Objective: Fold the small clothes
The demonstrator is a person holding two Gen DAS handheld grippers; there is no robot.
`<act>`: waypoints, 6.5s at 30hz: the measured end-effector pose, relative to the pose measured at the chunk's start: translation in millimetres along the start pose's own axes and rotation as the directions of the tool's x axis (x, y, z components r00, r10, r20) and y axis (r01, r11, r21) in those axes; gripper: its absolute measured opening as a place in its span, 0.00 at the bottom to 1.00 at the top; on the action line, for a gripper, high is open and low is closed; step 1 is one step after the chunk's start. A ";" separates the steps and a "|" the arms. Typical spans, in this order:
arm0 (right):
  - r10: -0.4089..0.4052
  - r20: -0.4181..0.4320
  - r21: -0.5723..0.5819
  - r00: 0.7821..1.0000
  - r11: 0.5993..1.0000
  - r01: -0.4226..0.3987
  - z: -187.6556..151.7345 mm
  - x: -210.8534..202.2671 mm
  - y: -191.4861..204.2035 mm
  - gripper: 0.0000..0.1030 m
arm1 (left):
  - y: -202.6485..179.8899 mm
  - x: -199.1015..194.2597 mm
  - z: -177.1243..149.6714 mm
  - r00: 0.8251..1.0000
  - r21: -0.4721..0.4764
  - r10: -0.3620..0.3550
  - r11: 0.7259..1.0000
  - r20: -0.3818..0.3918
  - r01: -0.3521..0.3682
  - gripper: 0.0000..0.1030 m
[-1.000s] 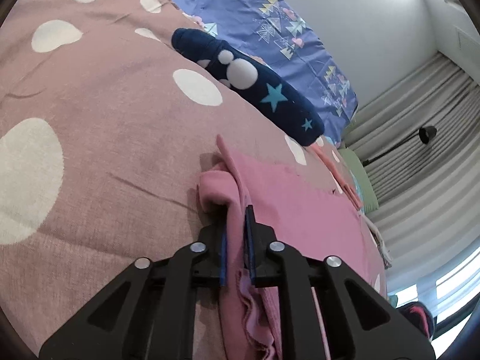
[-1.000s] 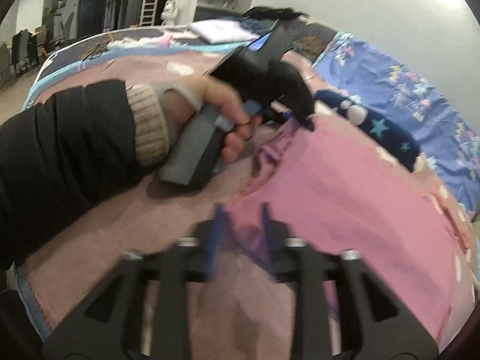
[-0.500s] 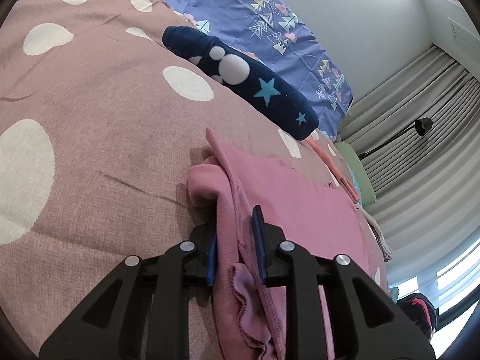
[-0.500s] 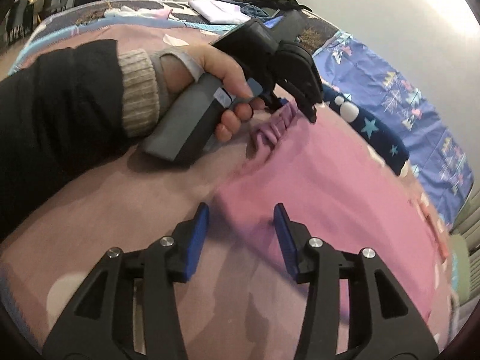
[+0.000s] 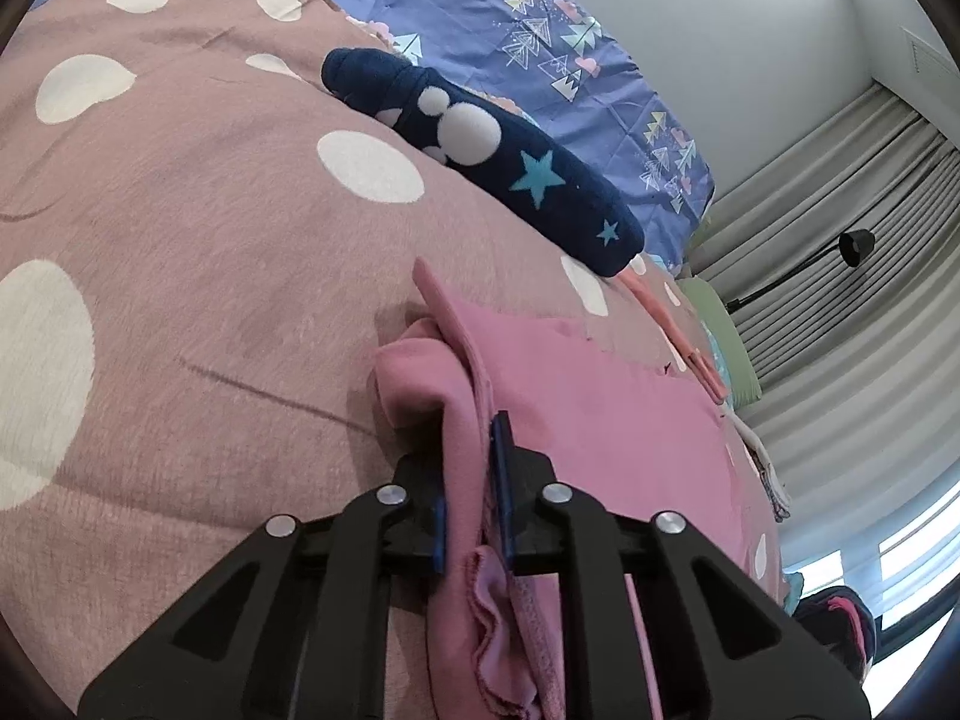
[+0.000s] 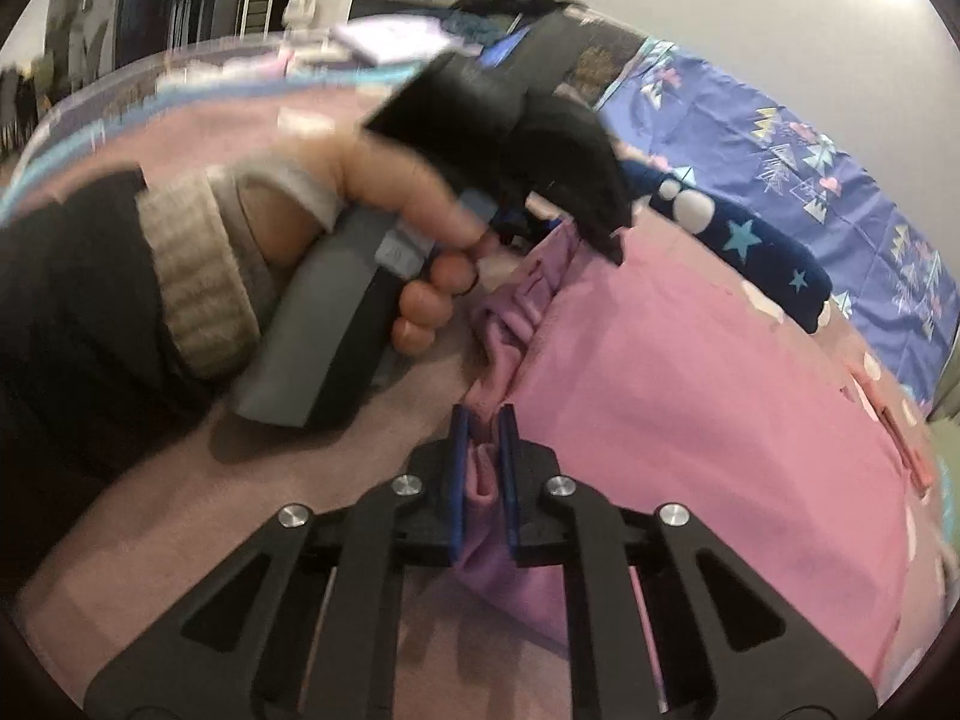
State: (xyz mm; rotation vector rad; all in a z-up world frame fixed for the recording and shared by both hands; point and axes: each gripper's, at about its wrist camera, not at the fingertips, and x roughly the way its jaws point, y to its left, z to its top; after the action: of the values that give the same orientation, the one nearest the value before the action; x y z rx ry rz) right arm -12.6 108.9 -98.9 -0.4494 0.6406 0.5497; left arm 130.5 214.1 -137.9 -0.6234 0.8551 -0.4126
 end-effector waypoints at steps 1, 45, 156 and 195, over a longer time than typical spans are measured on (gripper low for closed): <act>-0.001 0.028 0.016 1.000 1.000 0.000 0.5 -7.8 -4.2 0.09 | -4.2 -1.8 1.0 1.000 0.008 0.002 1.000 0.006 -0.002 0.11; 0.142 0.330 0.812 0.933 0.461 -0.357 -223.3 -124.7 -300.6 0.42 | -324.1 180.3 -43.6 0.919 0.536 0.385 0.795 -0.084 -0.284 0.07; 0.027 0.054 0.526 0.998 0.849 -0.051 -134.9 -74.0 -368.0 0.33 | -263.6 81.8 -206.9 0.958 0.693 0.275 0.707 -0.082 -0.144 0.78; 0.076 0.150 0.635 0.986 0.757 -0.155 -170.6 -81.0 -372.3 0.51 | -211.4 100.5 -86.9 0.982 0.349 0.174 0.927 -0.079 -0.136 0.57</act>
State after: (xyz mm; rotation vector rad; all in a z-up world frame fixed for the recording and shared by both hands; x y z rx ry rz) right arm 83.8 -297.0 -85.4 0.2817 0.7053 0.4317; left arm 102.0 -30.9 -99.5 -0.2095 0.9032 -0.4419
